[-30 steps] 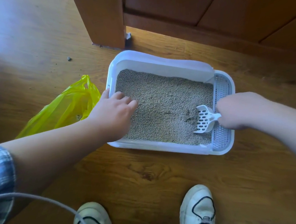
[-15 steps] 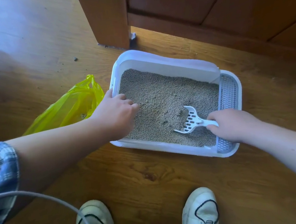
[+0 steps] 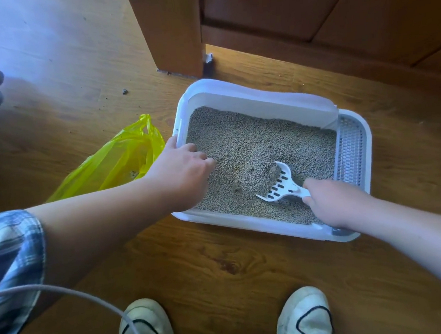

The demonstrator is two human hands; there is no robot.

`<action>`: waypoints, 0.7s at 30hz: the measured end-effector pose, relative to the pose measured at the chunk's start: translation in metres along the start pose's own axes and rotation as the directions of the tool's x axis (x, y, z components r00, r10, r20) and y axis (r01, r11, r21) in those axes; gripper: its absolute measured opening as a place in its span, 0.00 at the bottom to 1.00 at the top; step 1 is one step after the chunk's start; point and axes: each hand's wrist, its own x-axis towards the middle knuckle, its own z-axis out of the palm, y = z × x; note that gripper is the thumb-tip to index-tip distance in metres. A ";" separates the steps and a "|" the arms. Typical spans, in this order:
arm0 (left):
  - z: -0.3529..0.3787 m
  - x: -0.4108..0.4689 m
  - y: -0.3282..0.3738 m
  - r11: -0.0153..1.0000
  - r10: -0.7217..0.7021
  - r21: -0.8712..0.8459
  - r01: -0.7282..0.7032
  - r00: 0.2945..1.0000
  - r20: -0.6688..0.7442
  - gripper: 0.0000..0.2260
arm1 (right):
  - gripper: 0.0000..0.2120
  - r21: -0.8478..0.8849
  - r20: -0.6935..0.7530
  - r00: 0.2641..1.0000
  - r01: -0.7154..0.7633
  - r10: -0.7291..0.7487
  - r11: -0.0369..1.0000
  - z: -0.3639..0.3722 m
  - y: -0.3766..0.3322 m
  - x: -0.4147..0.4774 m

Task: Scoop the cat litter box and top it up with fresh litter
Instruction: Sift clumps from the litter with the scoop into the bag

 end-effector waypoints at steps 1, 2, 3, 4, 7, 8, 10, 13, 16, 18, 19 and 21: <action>0.000 0.000 0.000 1.000 0.000 0.000 0.000 1.000 0.001 0.04 | 0.09 0.010 -0.004 1.000 -0.004 0.004 1.000 0.000 -0.001 0.002; 0.000 0.000 0.000 1.000 0.003 -0.005 -0.003 1.000 -0.003 0.03 | 0.09 0.022 -0.008 1.000 -0.005 0.005 1.000 -0.001 -0.003 0.004; -0.001 0.001 -0.001 1.000 0.007 -0.010 -0.007 1.000 -0.008 0.02 | 0.09 0.033 -0.011 1.000 -0.004 0.004 0.999 -0.002 -0.004 0.005; -0.001 0.000 -0.001 1.000 0.011 -0.013 -0.011 1.000 -0.008 0.01 | 0.10 0.044 -0.016 1.000 0.004 -0.004 0.999 -0.002 -0.006 0.006; -0.001 0.000 -0.001 1.000 0.016 -0.015 -0.017 1.000 -0.011 0.02 | 0.09 0.061 -0.020 0.999 0.027 -0.026 0.998 -0.002 -0.012 0.012; -0.001 0.000 -0.001 1.000 0.017 -0.014 -0.017 1.000 -0.019 0.01 | 0.09 0.079 -0.021 0.999 0.031 -0.029 0.996 -0.002 -0.015 0.014; -0.001 -0.001 -0.002 1.000 0.019 -0.017 -0.020 0.999 -0.028 0.01 | 0.10 0.138 -0.015 0.999 0.031 -0.030 0.990 -0.002 -0.017 0.019; -0.002 -0.001 -0.002 1.000 0.016 -0.023 -0.016 1.000 -0.015 0.01 | 0.10 0.217 -0.004 0.999 0.038 -0.038 0.975 0.000 -0.018 0.024; -0.002 -0.001 -0.002 1.000 0.006 -0.022 -0.007 1.000 -0.017 0.03 | 0.12 0.260 -0.009 0.998 0.060 -0.060 0.964 0.008 -0.015 0.026; -0.002 -0.001 -0.002 1.000 0.001 -0.021 -0.001 1.000 -0.021 0.05 | 0.13 0.261 -0.008 0.998 0.069 -0.069 0.963 0.011 -0.014 0.026; -0.002 -0.001 -0.002 1.000 -0.002 -0.024 0.002 1.000 -0.019 0.05 | 0.13 0.263 -0.008 0.997 0.078 -0.079 0.962 0.011 -0.013 0.026; -0.002 -0.001 -0.002 1.000 -0.002 -0.031 0.001 1.000 -0.009 0.03 | 0.12 0.283 -0.009 0.996 0.093 -0.094 0.955 0.011 -0.014 0.025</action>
